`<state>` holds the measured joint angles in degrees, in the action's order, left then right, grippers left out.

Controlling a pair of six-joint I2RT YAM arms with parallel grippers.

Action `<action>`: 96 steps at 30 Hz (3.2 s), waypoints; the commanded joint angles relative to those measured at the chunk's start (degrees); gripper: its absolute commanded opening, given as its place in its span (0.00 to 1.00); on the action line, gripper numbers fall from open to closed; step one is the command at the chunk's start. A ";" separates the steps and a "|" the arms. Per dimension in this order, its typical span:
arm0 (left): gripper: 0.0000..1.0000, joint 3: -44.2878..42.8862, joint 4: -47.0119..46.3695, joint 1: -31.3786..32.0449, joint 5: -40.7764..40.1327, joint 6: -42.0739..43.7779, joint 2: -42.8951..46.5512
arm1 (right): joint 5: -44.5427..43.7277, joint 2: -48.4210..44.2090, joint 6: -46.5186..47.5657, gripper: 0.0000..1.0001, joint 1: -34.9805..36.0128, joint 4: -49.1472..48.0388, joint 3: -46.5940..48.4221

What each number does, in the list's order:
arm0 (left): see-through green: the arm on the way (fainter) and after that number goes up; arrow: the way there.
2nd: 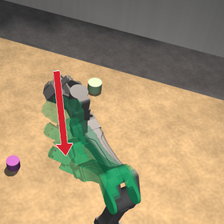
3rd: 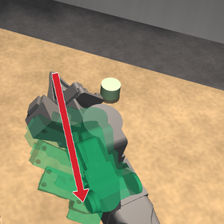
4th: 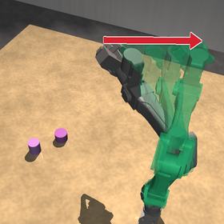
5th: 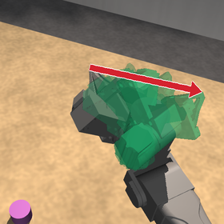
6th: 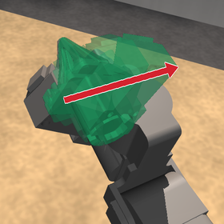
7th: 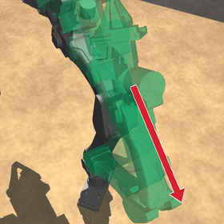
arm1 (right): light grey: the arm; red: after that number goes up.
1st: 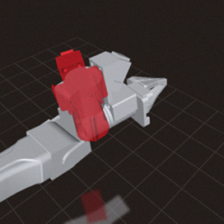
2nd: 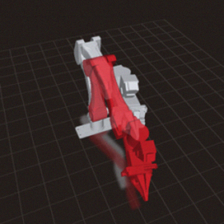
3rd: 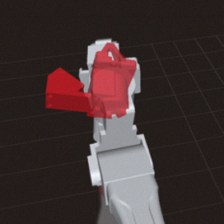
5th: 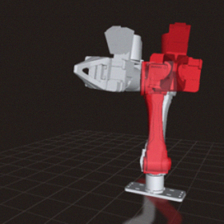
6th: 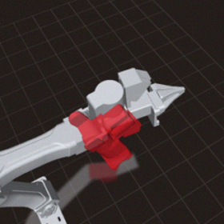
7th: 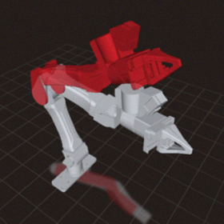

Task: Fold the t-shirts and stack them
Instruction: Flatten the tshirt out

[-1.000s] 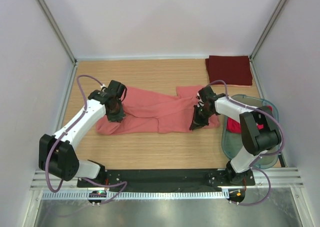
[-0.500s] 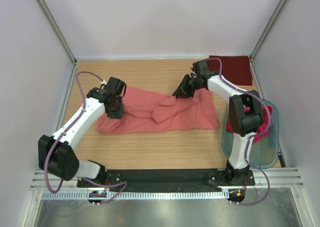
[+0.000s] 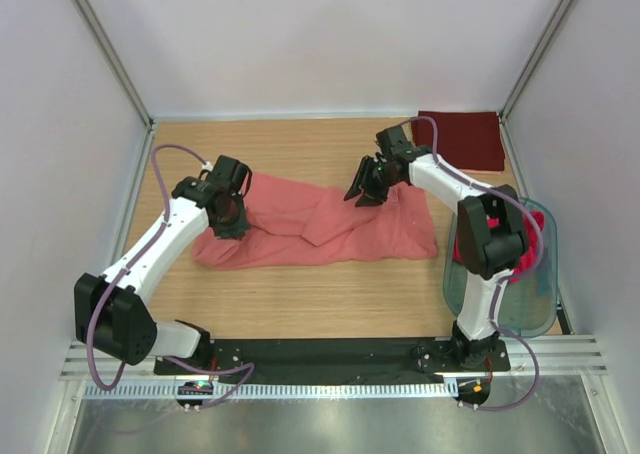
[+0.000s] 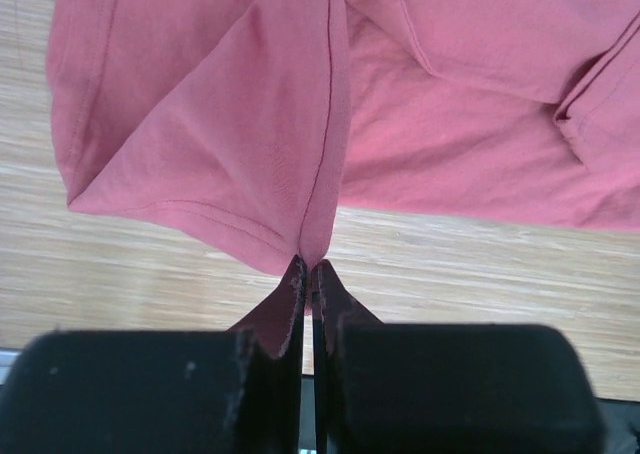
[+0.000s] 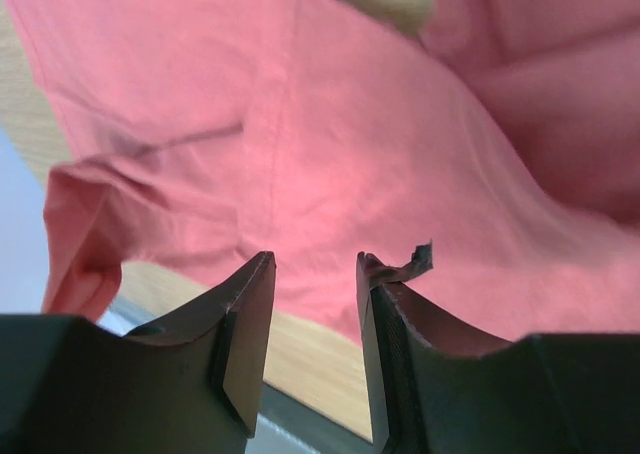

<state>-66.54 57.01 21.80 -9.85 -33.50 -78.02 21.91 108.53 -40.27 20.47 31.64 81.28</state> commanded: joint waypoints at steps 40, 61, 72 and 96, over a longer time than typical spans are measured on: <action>0.00 2.56 -1.73 -0.53 3.96 4.93 1.91 | -35.09 33.94 18.65 0.20 12.75 12.57 44.32; 0.00 0.54 -0.68 -1.50 1.42 4.67 5.06 | -38.17 16.73 21.99 0.01 12.49 17.75 48.19; 0.00 -11.05 8.28 -2.55 -18.86 0.89 18.94 | -43.43 -7.61 17.33 0.01 3.63 21.46 46.00; 0.00 -27.03 -17.54 -2.47 -19.25 28.22 33.38 | -37.64 -25.38 22.78 0.01 -2.54 -5.51 53.19</action>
<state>-87.61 48.69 19.59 -31.33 -10.02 -43.22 -16.08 86.91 -19.46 18.22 36.64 130.39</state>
